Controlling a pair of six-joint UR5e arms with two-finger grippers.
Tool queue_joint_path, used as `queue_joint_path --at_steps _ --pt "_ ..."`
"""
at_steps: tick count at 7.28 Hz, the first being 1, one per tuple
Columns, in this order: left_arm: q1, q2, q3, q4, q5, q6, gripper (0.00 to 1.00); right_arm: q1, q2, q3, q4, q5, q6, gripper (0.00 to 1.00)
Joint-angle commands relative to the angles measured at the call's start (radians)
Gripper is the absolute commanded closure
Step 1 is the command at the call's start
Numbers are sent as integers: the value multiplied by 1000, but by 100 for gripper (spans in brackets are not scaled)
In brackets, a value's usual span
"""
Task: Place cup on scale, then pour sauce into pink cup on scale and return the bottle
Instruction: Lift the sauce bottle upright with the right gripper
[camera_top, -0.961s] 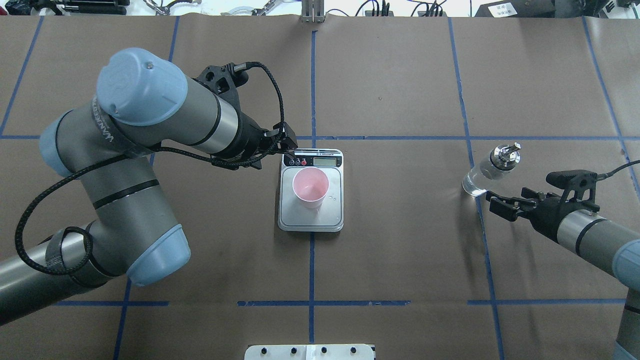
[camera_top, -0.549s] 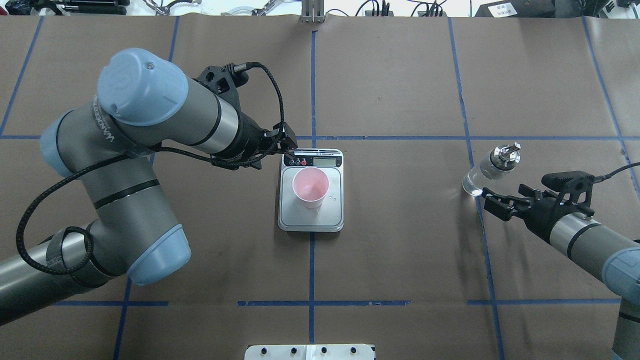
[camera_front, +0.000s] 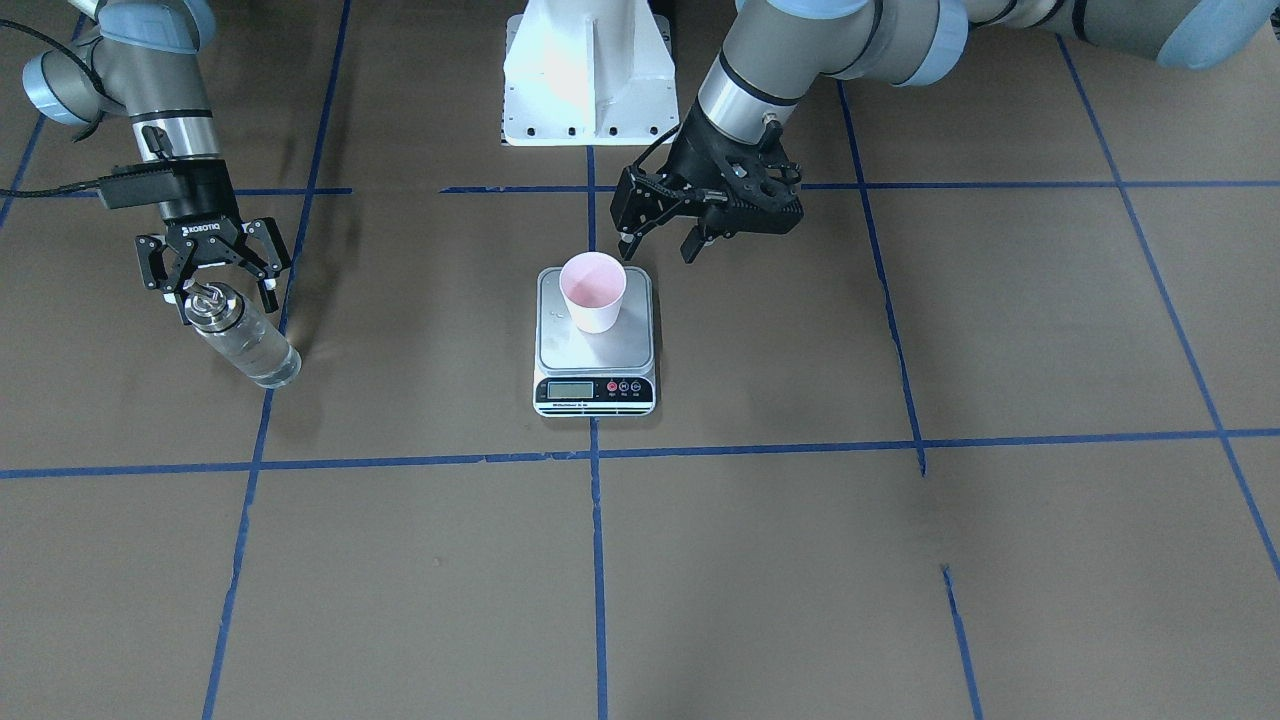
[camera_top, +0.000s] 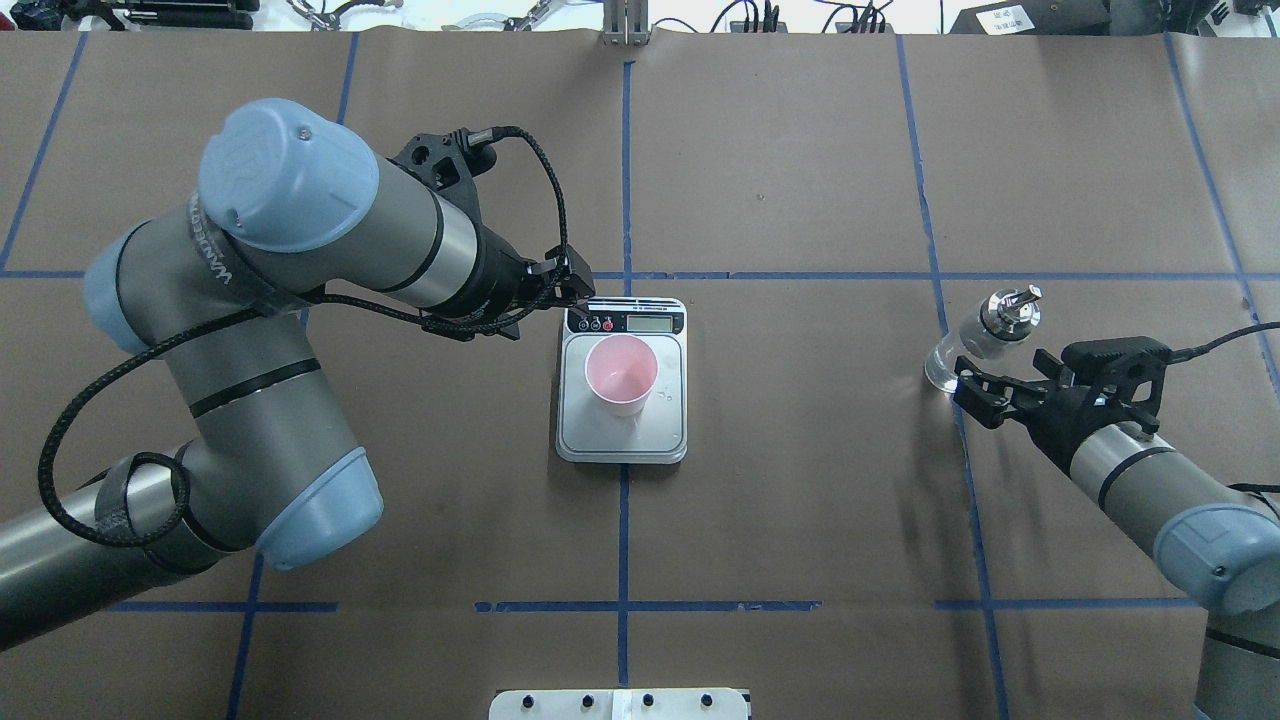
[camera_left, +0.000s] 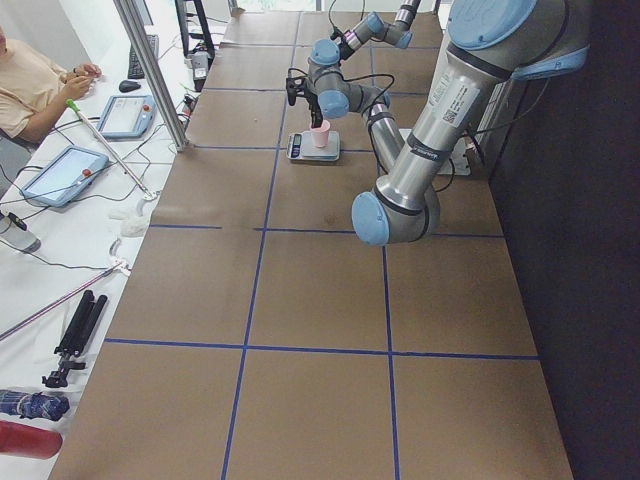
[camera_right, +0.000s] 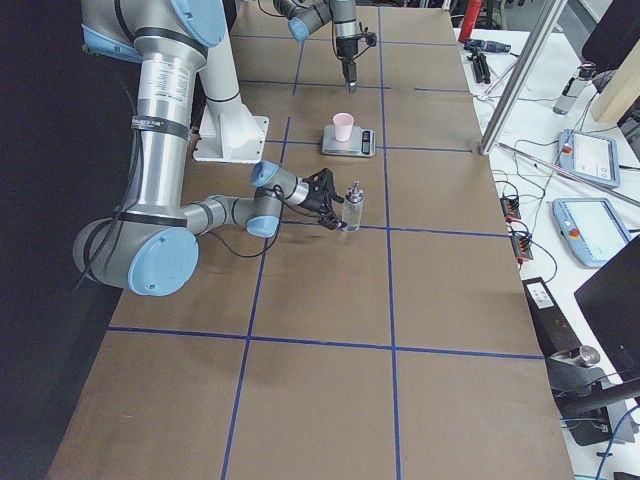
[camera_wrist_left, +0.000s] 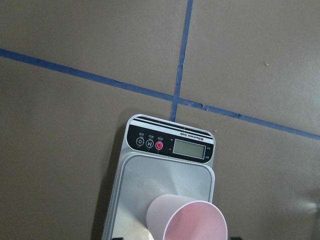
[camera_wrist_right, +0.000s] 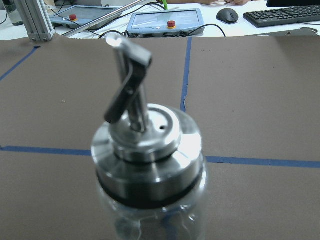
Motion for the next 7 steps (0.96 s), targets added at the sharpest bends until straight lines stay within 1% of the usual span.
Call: queue_joint_path --at_steps 1,3,5,6,7 --pt "0 1 0 2 0 0 23 -6 32 -4 -39 -27 -9 0" --pt "0 1 -1 2 0 0 23 -6 32 -17 -40 -27 -11 0" --pt "0 1 0 2 0 0 23 -8 46 -66 -36 -32 -11 0" --pt "2 1 2 2 0 0 23 -6 60 -73 -37 -32 -11 1" --pt "2 1 2 2 0 0 23 -6 66 -80 -36 -38 -9 7"
